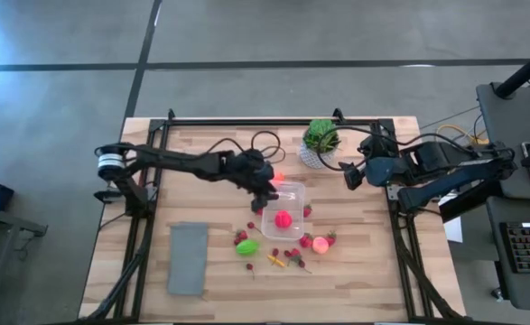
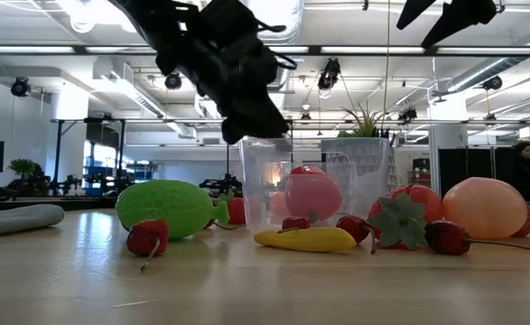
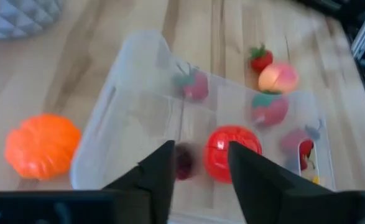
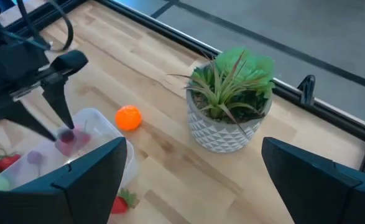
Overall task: Pick and placing Produce into tupperware
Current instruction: Put the red cherry into the transparent bin, then put the red strawberry into the transparent bin
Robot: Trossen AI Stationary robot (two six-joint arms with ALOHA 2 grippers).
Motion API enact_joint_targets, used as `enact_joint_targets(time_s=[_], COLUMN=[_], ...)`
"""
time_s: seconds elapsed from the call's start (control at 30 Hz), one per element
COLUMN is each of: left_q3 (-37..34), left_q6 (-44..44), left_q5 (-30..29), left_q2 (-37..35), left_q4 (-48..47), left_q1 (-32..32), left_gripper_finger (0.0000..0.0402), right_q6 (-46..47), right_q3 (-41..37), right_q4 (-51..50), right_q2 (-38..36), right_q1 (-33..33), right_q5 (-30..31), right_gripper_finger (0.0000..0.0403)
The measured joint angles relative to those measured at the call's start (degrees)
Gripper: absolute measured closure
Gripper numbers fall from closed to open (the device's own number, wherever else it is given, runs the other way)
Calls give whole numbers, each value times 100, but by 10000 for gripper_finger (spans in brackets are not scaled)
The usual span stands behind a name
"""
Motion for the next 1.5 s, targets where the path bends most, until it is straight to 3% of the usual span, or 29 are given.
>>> enact_joint_targets(time_s=[0.3, 0.43, 0.57, 0.8, 1.0, 1.1, 1.33, 1.5], left_q3=[-42, -48, -109, -664, -1344, -1581, -1766, -1764], left_q6=[3, 6, 8, 12, -147, -153, -164, -164], left_q5=[6, -62, -83, -197, -498, -579, -575, -575], left_q2=[-507, -1074, -1626, -2387, -2822, -2931, -2977, -2962], left_q4=[-264, -598, -802, -921, -861, -805, -603, -561], left_q1=[-3, 24, 23, 23, 23, 23, 23, 23], left_gripper_finger=[169, 160, 159, 159, 159, 159, 159, 159], right_q6=[205, 468, 97, 303, 329, 839, 949, 1495], right_q3=[-210, -408, -595, -717, -942, -921, -754, -885], right_q4=[34, 312, 635, 642, 629, 641, 682, 706], right_q2=[73, 278, 608, 1262, 2071, 2560, 3342, 3471], right_q1=[0, 0, 152, 1202, 2304, 2596, 2994, 2897], right_q5=[-741, -1334, -1931, -2466, -2509, -2504, -1494, -1852], right_gripper_finger=[38, 38, 38, 38, 38, 38, 38, 42])
